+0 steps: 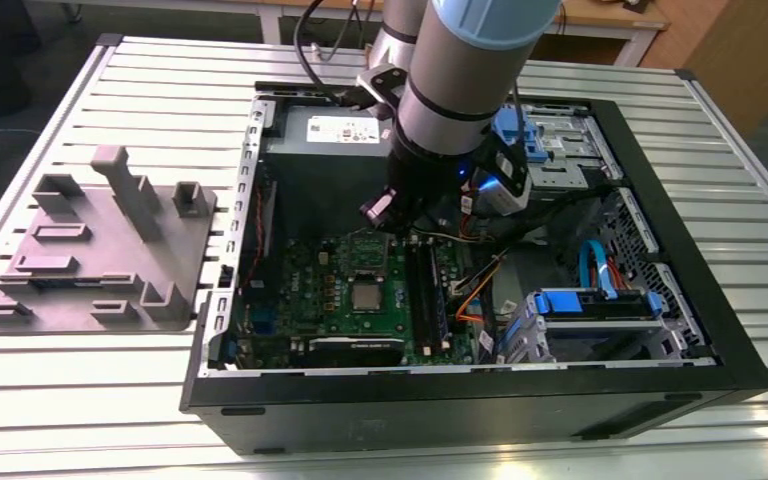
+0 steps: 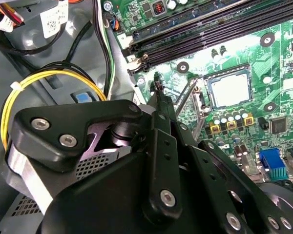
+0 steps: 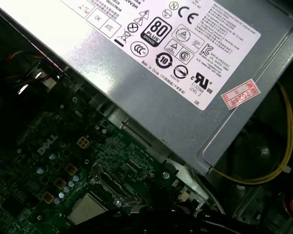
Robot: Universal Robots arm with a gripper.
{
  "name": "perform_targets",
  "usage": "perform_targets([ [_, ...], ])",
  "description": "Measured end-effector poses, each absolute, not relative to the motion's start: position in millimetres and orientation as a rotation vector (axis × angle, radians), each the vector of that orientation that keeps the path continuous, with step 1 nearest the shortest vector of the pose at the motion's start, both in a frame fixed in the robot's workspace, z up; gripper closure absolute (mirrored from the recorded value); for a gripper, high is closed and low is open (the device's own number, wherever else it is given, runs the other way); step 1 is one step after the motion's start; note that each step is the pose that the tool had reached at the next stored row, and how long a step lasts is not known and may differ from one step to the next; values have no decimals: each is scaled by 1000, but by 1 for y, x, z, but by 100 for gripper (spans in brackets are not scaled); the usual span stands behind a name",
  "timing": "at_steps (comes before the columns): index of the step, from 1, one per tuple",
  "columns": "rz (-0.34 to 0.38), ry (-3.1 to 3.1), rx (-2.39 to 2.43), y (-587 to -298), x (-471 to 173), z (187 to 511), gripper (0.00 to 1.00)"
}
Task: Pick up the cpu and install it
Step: 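Close the cpu cover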
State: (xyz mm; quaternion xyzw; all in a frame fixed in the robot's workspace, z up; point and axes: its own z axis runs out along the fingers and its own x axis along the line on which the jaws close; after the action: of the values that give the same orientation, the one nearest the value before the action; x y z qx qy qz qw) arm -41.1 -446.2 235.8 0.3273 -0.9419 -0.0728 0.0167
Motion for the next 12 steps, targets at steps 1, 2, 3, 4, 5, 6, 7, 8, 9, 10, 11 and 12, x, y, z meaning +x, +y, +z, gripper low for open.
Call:
perform_targets([
  [1, -227, -2928, 1019, -446, -41, 237, 90],
  [2, -227, -2927, 1020, -446, -41, 238, 90],
  [3, -228, -2927, 1022, -446, -41, 238, 90],
  [4, -228, -2926, 1023, -446, -41, 239, 90],
  [5, -228, -2926, 1025, -446, -41, 239, 90],
  [6, -228, -2925, 1026, -446, -41, 240, 90],
  [7, -228, -2924, 1028, -446, -41, 240, 90],
  [8, -228, -2923, 1031, -446, -41, 240, 90],
  [9, -228, -2922, 1035, -446, -41, 240, 90],
  [10, -228, -2920, 1039, -446, -41, 240, 90],
  [11, -228, -2919, 1043, -446, -41, 240, 90],
  [12, -227, -2917, 1047, -446, -41, 240, 90],
])
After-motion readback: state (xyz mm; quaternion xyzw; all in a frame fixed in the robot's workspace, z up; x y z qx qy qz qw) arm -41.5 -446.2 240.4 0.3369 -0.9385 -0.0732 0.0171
